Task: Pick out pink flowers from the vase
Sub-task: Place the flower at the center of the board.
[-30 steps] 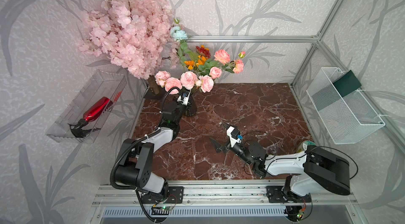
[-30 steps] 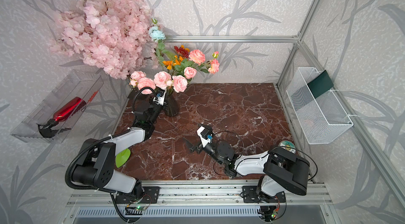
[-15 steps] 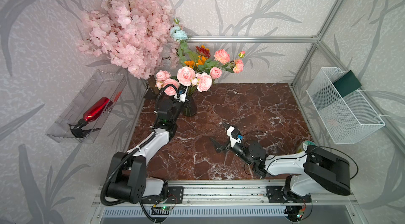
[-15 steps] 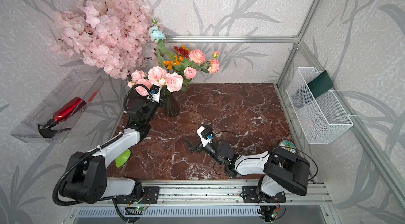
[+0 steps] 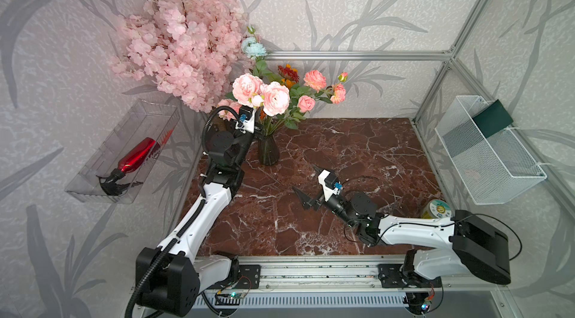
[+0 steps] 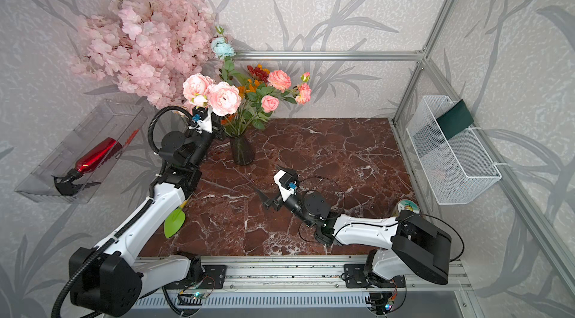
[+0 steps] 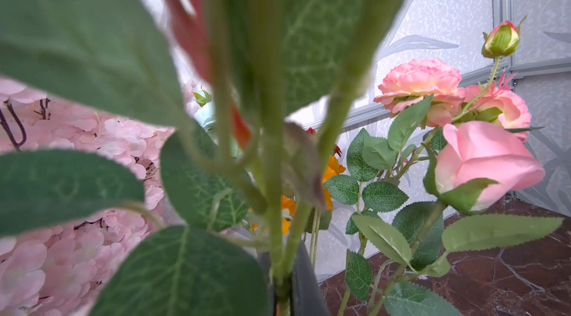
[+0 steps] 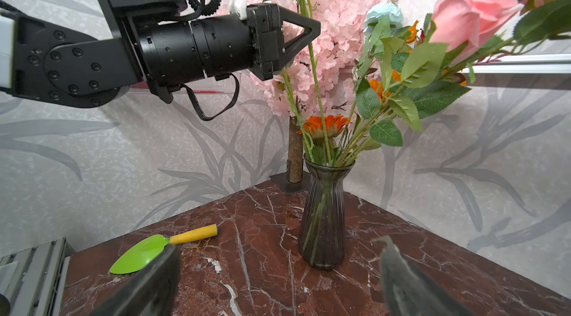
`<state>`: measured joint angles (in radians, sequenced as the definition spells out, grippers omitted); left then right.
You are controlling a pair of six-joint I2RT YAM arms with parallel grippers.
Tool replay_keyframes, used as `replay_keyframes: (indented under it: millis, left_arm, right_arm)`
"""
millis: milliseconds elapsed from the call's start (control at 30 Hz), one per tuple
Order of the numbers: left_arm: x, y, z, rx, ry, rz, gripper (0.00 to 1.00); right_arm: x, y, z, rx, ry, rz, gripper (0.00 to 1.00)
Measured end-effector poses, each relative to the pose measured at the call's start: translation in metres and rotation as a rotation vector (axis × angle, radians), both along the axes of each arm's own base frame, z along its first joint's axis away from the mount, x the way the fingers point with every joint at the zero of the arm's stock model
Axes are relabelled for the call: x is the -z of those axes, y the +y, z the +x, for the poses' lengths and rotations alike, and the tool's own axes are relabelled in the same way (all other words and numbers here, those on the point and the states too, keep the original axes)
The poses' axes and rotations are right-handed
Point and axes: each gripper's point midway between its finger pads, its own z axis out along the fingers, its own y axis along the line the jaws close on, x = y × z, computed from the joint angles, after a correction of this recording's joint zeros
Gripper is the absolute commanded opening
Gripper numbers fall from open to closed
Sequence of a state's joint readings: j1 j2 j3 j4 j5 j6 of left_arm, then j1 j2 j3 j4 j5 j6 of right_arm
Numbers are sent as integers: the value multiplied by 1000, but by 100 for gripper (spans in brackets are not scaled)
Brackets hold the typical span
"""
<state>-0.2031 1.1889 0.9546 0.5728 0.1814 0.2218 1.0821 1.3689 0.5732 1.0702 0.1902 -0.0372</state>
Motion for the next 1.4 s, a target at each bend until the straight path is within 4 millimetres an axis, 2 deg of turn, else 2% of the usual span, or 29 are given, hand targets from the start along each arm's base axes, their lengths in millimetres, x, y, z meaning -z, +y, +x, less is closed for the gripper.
replay_keyframes:
  millis: [233, 400, 633, 800, 933, 1067, 1200, 1267, 1400]
  left_arm:
    - [-8, -6, -2, 50, 45, -29, 1]
    - [-31, -7, -10, 66, 59, -52, 0]
    - [-84, 2, -48, 73, -7, -86, 0]
    - [-112, 8, -75, 78, -23, -111, 0]
    - [-125, 6, -97, 122, -4, -140, 0]
    - [-125, -4, -116, 215, 41, -161, 0]
    - [-113, -22, -125, 345, 128, -184, 0]
    - [-102, -33, -125, 413, 179, -193, 0]
    - [-69, -55, -123, 547, 310, -203, 0]
  right_arm:
    - [6, 0, 0, 2, 5, -39, 99]
    - [1, -2, -1, 4, -3, -50, 99]
    - [-17, -2, -2, 0, -22, -43, 99]
    - [-26, -2, -4, -8, -16, -56, 99]
    - [-46, -3, -7, -25, -9, -72, 99]
    - [-71, -10, -16, -52, -13, -61, 100]
    - [-91, -21, -28, -81, -14, -53, 96]
    - [-100, -25, -33, -97, -15, -53, 92]
    - [-115, -27, -41, -134, -18, -65, 80]
